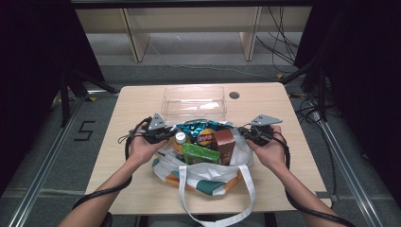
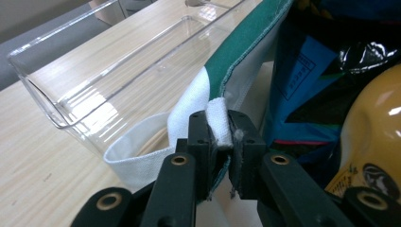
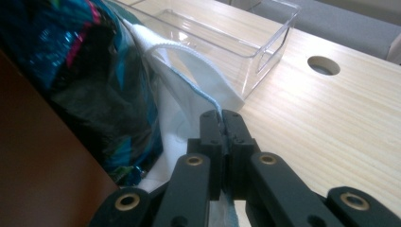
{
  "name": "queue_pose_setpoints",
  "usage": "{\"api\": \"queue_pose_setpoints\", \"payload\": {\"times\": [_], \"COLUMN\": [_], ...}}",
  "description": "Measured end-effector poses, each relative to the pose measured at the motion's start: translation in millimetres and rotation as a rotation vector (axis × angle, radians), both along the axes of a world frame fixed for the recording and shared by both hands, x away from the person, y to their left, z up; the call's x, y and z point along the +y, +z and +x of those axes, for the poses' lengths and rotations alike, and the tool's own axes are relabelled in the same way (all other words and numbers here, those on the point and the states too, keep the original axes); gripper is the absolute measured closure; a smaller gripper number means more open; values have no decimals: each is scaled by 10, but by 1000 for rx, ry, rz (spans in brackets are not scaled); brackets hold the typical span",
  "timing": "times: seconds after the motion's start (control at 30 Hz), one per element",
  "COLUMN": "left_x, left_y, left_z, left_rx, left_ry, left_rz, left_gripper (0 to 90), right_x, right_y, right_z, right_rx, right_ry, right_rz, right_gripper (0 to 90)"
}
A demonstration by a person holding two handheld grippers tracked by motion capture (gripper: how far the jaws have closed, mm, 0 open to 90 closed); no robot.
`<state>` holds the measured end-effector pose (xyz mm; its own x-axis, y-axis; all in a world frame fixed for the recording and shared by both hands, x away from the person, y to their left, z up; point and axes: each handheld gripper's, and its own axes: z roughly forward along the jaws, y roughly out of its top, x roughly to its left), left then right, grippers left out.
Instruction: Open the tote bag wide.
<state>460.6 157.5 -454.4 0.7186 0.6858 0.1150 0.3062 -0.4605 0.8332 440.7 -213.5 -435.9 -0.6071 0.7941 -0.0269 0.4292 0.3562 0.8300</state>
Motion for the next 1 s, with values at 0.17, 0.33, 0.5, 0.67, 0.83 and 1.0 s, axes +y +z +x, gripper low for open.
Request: {"api": "queue_pose_setpoints", "payload": {"times": [0.17,0.33,0.5,0.67,0.83,1.0], "left_x": [11,-6,-12,-23,-2,73], "left_y": [-33,-67,-77,-100,-54,61], "left_z": [19,29,19,13,-37,-119], "left_rx": [11,14,17,10,-12,-32], "left_ry": [-6,-10,-10,-9,-5,11], "left_rz": [5,-8,13,8,-18,-60], "left_gripper": [799,799,799,798,754,633], "right_x": [1,-1,6,3,-29,-74], "right_y": [-41,-80,-124,-133,-103,-1], "right_z": [13,38,51,59,59,29], "right_rx": [18,14,27,35,45,-2], "right_ry": [1,3,6,8,6,8], "right_rz": [1,0,-10,-6,16,79], "right_gripper": [888,888,888,887,836,736]}}
